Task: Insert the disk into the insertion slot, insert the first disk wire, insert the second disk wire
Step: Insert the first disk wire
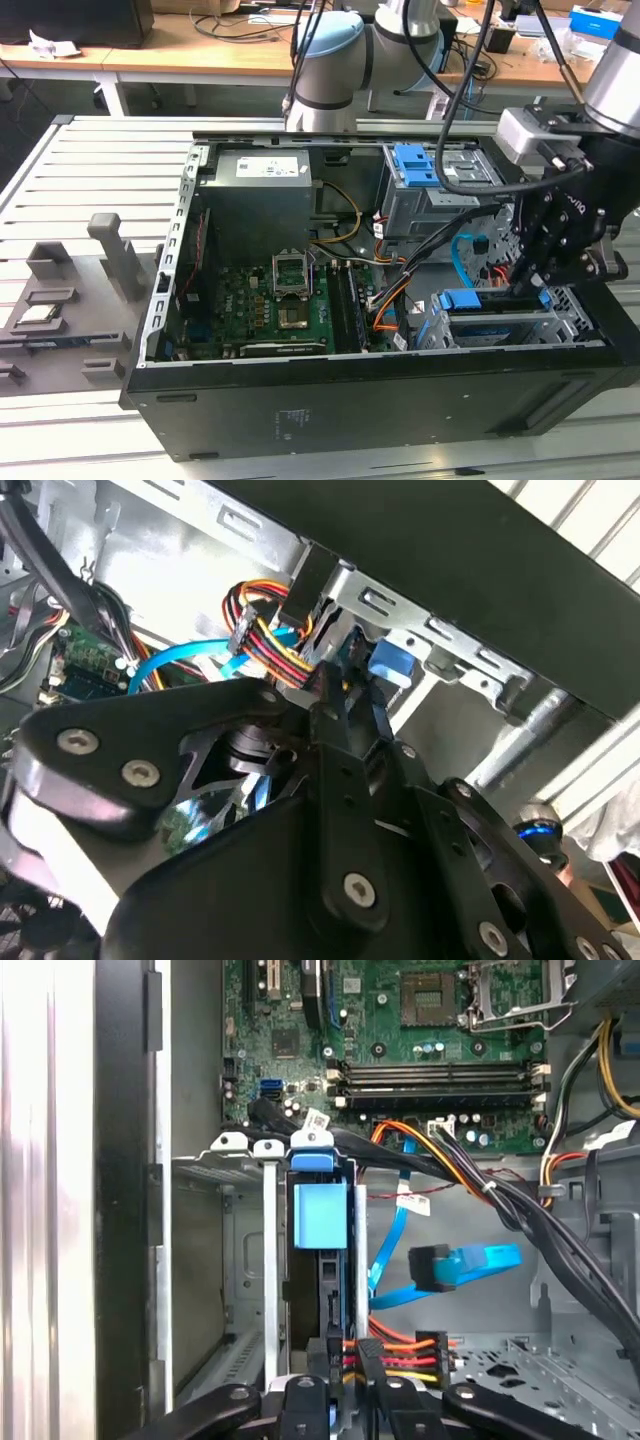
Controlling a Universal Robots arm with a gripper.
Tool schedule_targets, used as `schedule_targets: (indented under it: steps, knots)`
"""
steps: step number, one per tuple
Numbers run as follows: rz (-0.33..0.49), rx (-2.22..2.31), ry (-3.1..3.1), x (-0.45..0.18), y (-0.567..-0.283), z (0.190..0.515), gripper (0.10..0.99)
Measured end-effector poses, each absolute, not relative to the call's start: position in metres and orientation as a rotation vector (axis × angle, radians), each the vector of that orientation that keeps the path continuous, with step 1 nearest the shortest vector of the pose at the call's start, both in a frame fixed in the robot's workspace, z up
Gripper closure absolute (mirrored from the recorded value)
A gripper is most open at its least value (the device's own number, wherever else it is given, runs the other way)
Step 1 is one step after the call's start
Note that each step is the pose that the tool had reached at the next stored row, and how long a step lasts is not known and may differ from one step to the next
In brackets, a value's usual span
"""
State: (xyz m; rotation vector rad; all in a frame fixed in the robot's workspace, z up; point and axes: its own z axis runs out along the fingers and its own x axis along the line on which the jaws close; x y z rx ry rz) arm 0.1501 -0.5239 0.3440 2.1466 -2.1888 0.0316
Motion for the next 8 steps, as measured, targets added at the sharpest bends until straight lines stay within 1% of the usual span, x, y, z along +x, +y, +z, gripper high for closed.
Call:
schedule_targets:
  steps: [3,4,6,8]
  knots:
    - [0.032,2.146,-2.189,0.150,-0.521,0.355,0.839]
    - [0.033,2.146,-2.188,0.150,-0.520,0.361,0.855]
    - [0.033,2.146,-2.188,0.150,-0.518,0.373,0.980]
    - [0.034,2.145,-2.188,0.150,-0.516,0.393,0.980]
